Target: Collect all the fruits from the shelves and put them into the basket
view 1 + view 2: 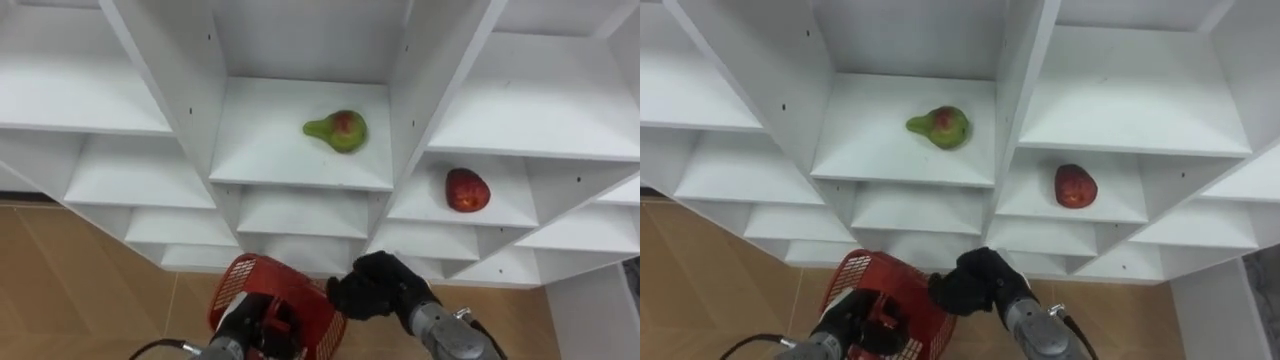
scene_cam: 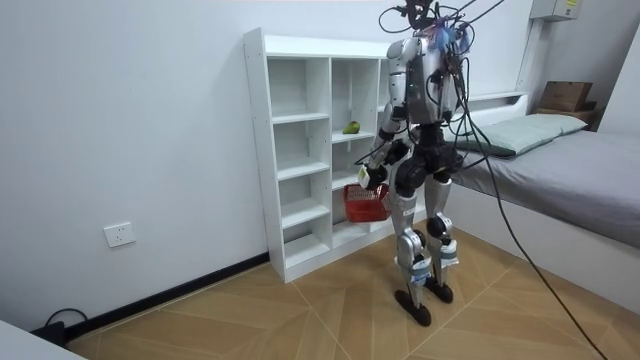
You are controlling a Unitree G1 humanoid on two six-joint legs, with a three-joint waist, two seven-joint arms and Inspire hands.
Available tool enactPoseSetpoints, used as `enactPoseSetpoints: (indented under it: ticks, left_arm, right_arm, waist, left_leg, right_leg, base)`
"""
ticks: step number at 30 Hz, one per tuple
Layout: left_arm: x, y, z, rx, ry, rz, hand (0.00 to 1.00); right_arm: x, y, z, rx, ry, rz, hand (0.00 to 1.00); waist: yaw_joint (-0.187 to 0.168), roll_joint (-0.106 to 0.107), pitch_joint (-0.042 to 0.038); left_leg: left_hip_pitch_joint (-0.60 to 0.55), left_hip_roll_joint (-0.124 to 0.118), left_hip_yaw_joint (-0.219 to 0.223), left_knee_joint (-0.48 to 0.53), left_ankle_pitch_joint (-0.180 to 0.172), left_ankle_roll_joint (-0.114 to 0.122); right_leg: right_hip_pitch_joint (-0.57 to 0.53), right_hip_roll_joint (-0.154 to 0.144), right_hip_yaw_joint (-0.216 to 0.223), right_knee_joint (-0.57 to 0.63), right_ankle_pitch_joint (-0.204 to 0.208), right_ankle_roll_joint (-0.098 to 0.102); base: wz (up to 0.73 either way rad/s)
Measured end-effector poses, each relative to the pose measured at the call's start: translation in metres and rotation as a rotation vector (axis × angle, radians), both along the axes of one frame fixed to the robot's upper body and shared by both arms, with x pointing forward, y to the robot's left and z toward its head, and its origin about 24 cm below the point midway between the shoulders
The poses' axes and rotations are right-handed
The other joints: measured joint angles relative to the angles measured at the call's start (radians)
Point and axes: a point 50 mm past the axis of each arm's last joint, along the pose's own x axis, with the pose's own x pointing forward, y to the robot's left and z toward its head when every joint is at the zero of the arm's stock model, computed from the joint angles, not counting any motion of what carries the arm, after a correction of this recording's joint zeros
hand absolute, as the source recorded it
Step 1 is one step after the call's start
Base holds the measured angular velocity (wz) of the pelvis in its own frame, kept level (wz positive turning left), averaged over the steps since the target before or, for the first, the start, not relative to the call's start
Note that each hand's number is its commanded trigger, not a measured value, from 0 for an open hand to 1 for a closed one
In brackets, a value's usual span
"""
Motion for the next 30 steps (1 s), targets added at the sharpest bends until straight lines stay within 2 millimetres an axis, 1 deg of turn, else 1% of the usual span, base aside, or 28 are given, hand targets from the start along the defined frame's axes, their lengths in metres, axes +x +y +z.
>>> enactPoseSetpoints:
  ticks: [1,2,3,4,5,6,7,8,9,10,11,12,16,18,22,23,24,26,30]
  left_arm:
    - [0.000,0.000,0.000,-0.001,0.004,0.002,1.00]
    - [-0.001,0.000,-0.001,-0.010,0.009,0.005,1.00]
    - [0.003,-0.002,0.001,-0.016,0.001,-0.001,1.00]
    - [0.006,-0.003,0.002,-0.017,-0.006,-0.011,1.00]
    - [0.012,-0.006,0.005,-0.018,-0.022,-0.028,1.00]
    - [0.012,-0.006,0.005,-0.017,-0.024,-0.033,1.00]
    - [0.011,-0.009,0.005,-0.021,-0.020,-0.044,1.00]
    - [0.009,-0.009,0.003,-0.018,-0.010,-0.050,1.00]
    - [0.008,-0.008,0.002,-0.016,-0.002,-0.047,1.00]
    - [0.008,-0.008,0.002,-0.017,-0.001,-0.045,1.00]
    - [0.008,-0.009,0.002,-0.023,-0.001,-0.040,1.00]
    - [0.009,-0.011,0.002,-0.031,-0.003,-0.038,1.00]
    - [0.009,-0.016,0.003,-0.053,-0.001,-0.044,1.00]
    - [0.009,-0.019,0.003,-0.061,-0.001,-0.046,1.00]
    - [0.009,-0.021,0.003,-0.066,-0.001,-0.048,1.00]
    - [0.009,-0.021,0.003,-0.065,-0.001,-0.048,1.00]
    - [0.009,-0.021,0.003,-0.066,-0.002,-0.049,1.00]
    - [0.008,-0.022,0.003,-0.068,0.000,-0.051,1.00]
    - [0.008,-0.022,0.003,-0.069,0.000,-0.052,1.00]
  right_arm:
    - [0.000,0.001,0.000,0.004,0.001,-0.015,1.00]
    - [-0.002,0.004,-0.002,0.012,0.016,-0.030,1.00]
    - [-0.002,0.003,-0.004,0.016,0.027,-0.052,1.00]
    - [-0.002,0.002,-0.004,0.019,0.030,-0.067,1.00]
    - [-0.002,0.001,-0.005,0.034,0.038,-0.085,1.00]
    - [-0.001,0.001,-0.004,0.038,0.039,-0.085,1.00]
    - [0.000,0.000,-0.004,0.047,0.038,-0.096,1.00]
    - [0.002,0.003,-0.002,0.063,0.034,-0.104,1.00]
    - [0.004,0.005,-0.001,0.073,0.026,-0.103,1.00]
    - [0.005,0.006,0.000,0.074,0.022,-0.100,1.00]
    - [0.007,0.006,0.001,0.072,0.016,-0.097,1.00]
    - [0.007,0.006,0.001,0.072,0.015,-0.096,1.00]
    - [0.006,0.005,0.000,0.070,0.023,-0.088,1.00]
    - [0.005,0.004,-0.002,0.069,0.032,-0.088,1.00]
    - [0.002,0.003,-0.006,0.085,0.062,-0.102,1.00]
    - [0.002,0.003,-0.006,0.086,0.062,-0.101,1.00]
    - [0.002,0.002,-0.006,0.087,0.061,-0.100,1.00]
    - [0.002,0.002,-0.007,0.089,0.064,-0.096,1.00]
    - [0.000,0.002,-0.008,0.090,0.074,-0.090,1.00]
  waist:
    - [-0.005,0.009,0.0019]
    - [-0.016,0.006,0.0048]
    - [-0.034,0.004,0.0059]
    - [-0.039,0.001,0.0080]
    - [-0.035,-0.018,0.0049]
    - [-0.031,-0.021,0.0037]
    - [-0.019,-0.025,0.0033]
    - [-0.001,-0.024,0.0035]
    - [0.007,-0.022,0.0032]
    - [0.006,-0.018,0.0029]
    - [0.005,-0.009,0.0041]
    - [0.005,-0.005,0.0032]
    - [0.006,-0.005,0.0032]
    - [0.006,-0.003,0.0037]
    - [0.007,0.002,0.0040]
    - [0.008,0.005,0.0023]
    - [0.008,0.010,-0.0011]
    - [0.007,0.016,-0.0026]
    - [0.007,0.016,-0.0029]
  left_leg:
    - [-0.001,0.005,0.001,0.003,0.001,-0.009]
    - [-0.016,0.006,0.048,0.021,-0.005,-0.055]
    - [-0.045,0.028,0.109,-0.010,0.017,-0.079]
    - [-0.068,0.041,0.130,-0.037,0.041,-0.069]
    - [-0.071,0.043,0.180,-0.040,0.084,-0.047]
    - [-0.067,0.043,0.194,-0.045,0.090,-0.046]
    - [-0.058,0.041,0.193,-0.045,0.090,-0.046]
    - [-0.047,0.038,0.185,-0.045,0.090,-0.046]
    - [-0.041,0.034,0.184,-0.045,0.089,-0.046]
    - [-0.042,0.033,0.184,-0.046,0.089,-0.046]
    - [-0.042,0.031,0.185,-0.047,0.089,-0.046]
    - [-0.041,0.029,0.186,-0.047,0.089,-0.046]
    - [-0.041,0.028,0.188,-0.047,0.089,-0.046]
    - [-0.040,0.027,0.187,-0.047,0.089,-0.045]
    - [-0.040,0.027,0.186,-0.040,0.086,-0.041]
    - [-0.043,0.027,0.187,-0.036,0.086,-0.041]
    - [-0.048,0.027,0.188,-0.033,0.086,-0.041]
    - [-0.051,0.026,0.190,-0.030,0.087,-0.039]
    - [-0.053,0.026,0.194,-0.029,0.087,-0.039]
  right_leg:
    - [0.006,0.000,-0.010,0.002,0.012,-0.005]
    - [0.022,-0.009,0.011,0.002,0.015,-0.008]
    - [0.027,-0.015,0.064,0.005,0.014,-0.007]
    - [0.026,-0.018,0.084,0.008,0.010,0.000]
    - [0.021,-0.028,0.100,0.015,0.000,0.015]
    - [0.020,-0.028,0.096,0.016,-0.001,0.017]
    - [0.019,-0.030,0.087,0.017,-0.007,0.027]
    - [0.025,-0.032,0.071,0.013,-0.007,0.028]
    - [0.032,-0.035,0.055,0.010,-0.006,0.026]
    - [0.039,-0.036,0.044,0.010,-0.007,0.026]
    - [0.041,-0.038,0.041,0.009,-0.007,0.026]
    - [0.041,-0.038,0.041,0.010,-0.008,0.025]
    - [0.041,-0.039,0.040,0.012,-0.009,0.025]
    - [0.040,-0.035,0.038,0.012,-0.009,0.025]
    - [0.036,-0.036,0.022,0.029,-0.009,0.024]
    - [0.033,-0.037,0.017,0.033,-0.009,0.024]
    - [0.026,-0.038,0.017,0.037,-0.009,0.024]
    - [0.019,-0.040,0.016,0.047,-0.009,0.024]
    - [0.015,-0.040,0.017,0.047,-0.009,0.024]
  base:
    - [-0.03]
    - [0.35]
    - [0.53]
    - [0.71]
    - [0.49]
    - [0.29]
    - [-0.07]
    - [-0.24]
    - [-0.27]
    - [-0.14]
    - [0.00]
    - [0.00]
    - [0.00]
    - [-0.02]
    - [-0.01]
    - [-0.06]
    - [-0.05]
    - [-0.05]
    - [-0.02]
